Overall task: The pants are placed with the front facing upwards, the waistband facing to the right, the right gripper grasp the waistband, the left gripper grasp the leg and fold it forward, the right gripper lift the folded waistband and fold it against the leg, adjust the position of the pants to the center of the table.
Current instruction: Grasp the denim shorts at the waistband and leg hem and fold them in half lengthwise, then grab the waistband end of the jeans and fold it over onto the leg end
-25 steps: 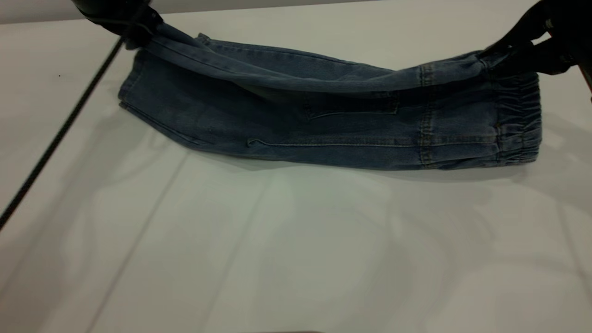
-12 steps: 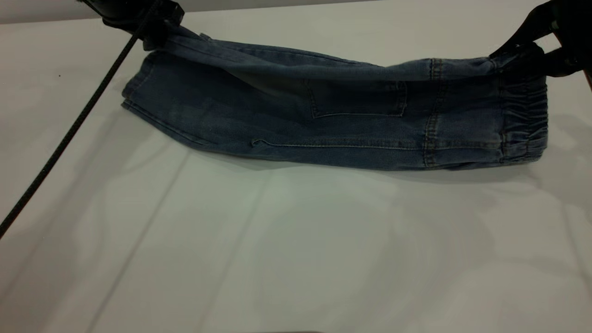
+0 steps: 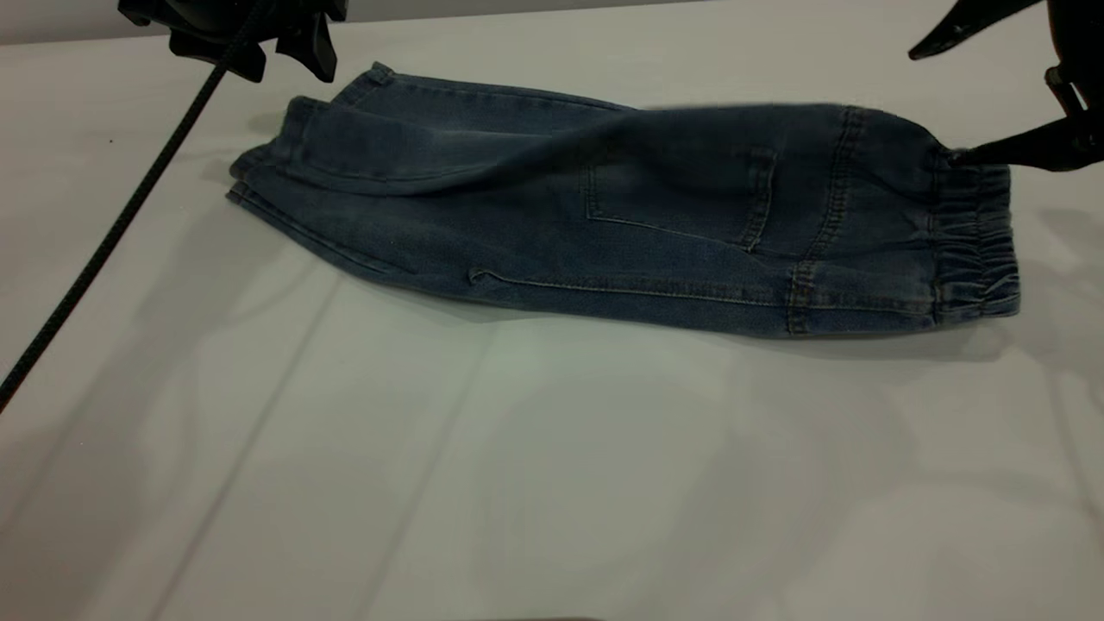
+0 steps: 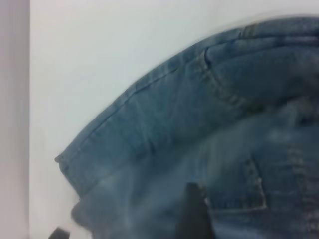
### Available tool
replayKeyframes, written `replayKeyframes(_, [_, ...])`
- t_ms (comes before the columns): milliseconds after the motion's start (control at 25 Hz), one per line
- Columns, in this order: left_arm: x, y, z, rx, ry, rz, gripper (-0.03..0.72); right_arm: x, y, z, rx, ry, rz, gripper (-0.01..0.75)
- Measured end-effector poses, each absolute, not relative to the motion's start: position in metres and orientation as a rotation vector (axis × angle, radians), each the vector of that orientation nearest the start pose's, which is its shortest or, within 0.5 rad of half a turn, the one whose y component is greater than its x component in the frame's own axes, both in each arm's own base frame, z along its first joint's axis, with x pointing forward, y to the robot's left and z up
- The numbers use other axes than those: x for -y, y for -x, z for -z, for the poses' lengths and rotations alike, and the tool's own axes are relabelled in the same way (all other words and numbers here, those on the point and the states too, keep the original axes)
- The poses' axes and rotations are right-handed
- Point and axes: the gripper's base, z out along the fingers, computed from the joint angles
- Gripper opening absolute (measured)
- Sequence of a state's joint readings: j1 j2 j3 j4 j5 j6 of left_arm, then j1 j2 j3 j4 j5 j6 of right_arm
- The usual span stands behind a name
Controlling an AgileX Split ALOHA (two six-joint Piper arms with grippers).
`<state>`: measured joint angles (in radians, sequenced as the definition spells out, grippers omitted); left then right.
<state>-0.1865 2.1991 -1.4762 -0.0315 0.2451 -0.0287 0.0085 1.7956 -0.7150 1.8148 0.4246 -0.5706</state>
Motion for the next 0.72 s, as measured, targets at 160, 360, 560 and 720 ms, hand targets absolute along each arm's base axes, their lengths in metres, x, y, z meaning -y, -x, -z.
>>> replayKeyframes(160, [0.089, -0.459, -0.126, -2.482, -0.158, 0.119, 0.485, -0.045, -0.307, -0.130, -2.298, -1.312, -1.092, 0.524])
replayKeyframes(360, [0.090, -0.456, -0.123, -2.523, -0.189, 0.109, 0.485, -0.052, -0.299, -0.129, -2.444, -1.133, -1.107, 0.525])
replayKeyframes(560, [0.103, -0.448, -0.120, -2.567, -0.339, 0.084, 0.485, -0.056, -0.277, -0.117, -2.643, -1.025, -1.091, 0.525])
replayKeyframes(720, [0.114, -0.445, -0.120, -2.562, -0.425, 0.079, 0.485, -0.049, -0.259, -0.102, -2.709, -1.080, -0.940, 0.525])
